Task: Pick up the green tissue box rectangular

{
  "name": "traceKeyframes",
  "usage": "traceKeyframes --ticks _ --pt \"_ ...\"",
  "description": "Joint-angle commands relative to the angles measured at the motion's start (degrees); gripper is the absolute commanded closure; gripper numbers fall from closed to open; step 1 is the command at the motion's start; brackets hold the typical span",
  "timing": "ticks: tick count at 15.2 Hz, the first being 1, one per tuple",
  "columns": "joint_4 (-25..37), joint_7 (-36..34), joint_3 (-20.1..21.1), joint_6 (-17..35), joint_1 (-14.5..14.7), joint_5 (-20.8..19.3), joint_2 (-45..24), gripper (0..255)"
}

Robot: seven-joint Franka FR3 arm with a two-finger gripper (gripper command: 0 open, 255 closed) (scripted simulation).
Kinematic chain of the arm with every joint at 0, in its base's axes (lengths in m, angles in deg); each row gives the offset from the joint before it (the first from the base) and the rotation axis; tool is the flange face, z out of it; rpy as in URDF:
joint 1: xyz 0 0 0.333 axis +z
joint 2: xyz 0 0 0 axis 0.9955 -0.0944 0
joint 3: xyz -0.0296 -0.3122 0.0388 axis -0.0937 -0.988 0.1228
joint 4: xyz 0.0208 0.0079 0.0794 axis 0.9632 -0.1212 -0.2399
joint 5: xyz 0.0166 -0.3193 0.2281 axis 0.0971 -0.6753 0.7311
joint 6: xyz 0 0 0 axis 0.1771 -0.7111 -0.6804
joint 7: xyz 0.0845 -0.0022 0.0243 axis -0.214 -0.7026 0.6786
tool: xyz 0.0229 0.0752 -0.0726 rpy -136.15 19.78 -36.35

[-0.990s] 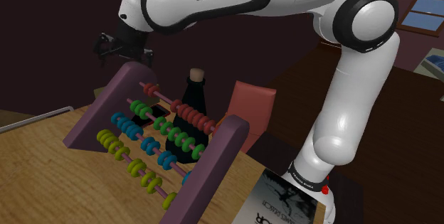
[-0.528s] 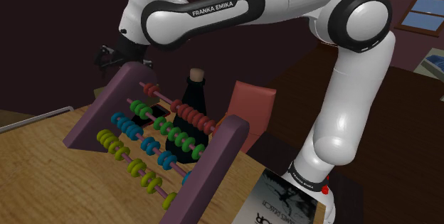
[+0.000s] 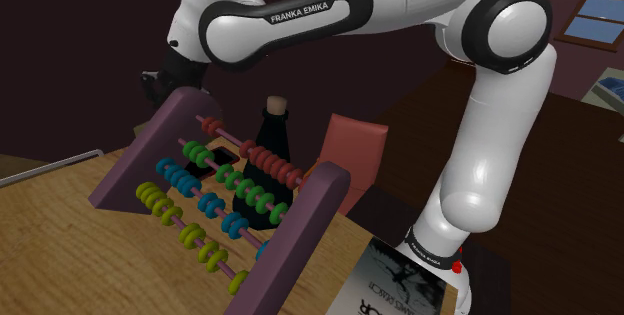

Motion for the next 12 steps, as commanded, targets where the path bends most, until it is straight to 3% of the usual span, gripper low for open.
traceKeyframes --ticks 1,12 --pt "-0.2 0.0 0.0 -0.1 0.0 0.0 -0.1 255" --pt "5.3 0.3 0.2 -6.7 0.0 0.6 1.0 255"
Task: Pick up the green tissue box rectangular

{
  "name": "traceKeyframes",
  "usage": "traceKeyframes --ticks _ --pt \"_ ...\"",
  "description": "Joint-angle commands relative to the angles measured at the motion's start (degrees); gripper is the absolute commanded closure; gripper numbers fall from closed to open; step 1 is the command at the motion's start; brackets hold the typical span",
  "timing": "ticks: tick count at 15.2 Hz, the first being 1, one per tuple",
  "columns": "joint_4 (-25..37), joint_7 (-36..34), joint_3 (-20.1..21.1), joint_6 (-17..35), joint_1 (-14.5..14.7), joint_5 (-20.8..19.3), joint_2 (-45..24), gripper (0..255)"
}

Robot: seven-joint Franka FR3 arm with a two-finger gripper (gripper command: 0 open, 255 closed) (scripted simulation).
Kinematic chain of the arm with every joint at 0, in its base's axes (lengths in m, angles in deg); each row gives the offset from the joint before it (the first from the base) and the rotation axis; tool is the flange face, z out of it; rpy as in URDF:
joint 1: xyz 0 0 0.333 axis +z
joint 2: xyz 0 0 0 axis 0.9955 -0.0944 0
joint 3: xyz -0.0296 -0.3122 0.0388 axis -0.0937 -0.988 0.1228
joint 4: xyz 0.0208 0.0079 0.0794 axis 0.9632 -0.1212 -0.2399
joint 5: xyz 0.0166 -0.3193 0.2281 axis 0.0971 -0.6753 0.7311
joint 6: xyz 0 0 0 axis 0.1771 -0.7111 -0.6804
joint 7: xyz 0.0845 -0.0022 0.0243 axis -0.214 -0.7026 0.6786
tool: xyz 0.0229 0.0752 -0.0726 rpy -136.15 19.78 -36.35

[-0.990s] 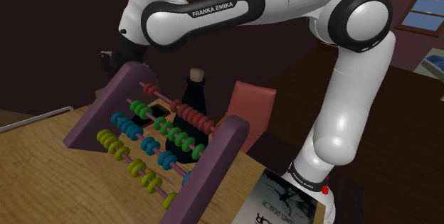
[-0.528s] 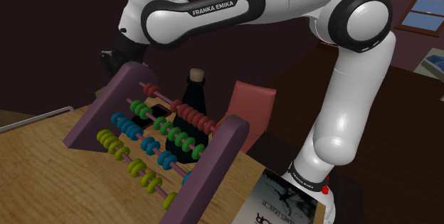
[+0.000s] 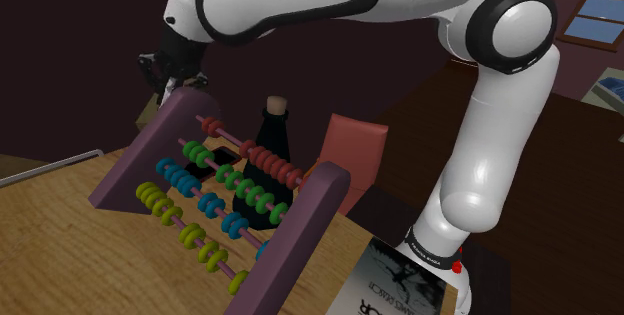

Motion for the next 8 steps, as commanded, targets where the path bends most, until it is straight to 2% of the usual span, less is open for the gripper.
traceKeyframes --ticks 1,8 --pt "1.4 0.0 0.0 -1.5 0.0 0.1 0.2 255" --pt "5.1 0.0 0.1 -5.4 0.1 0.2 0.4 255"
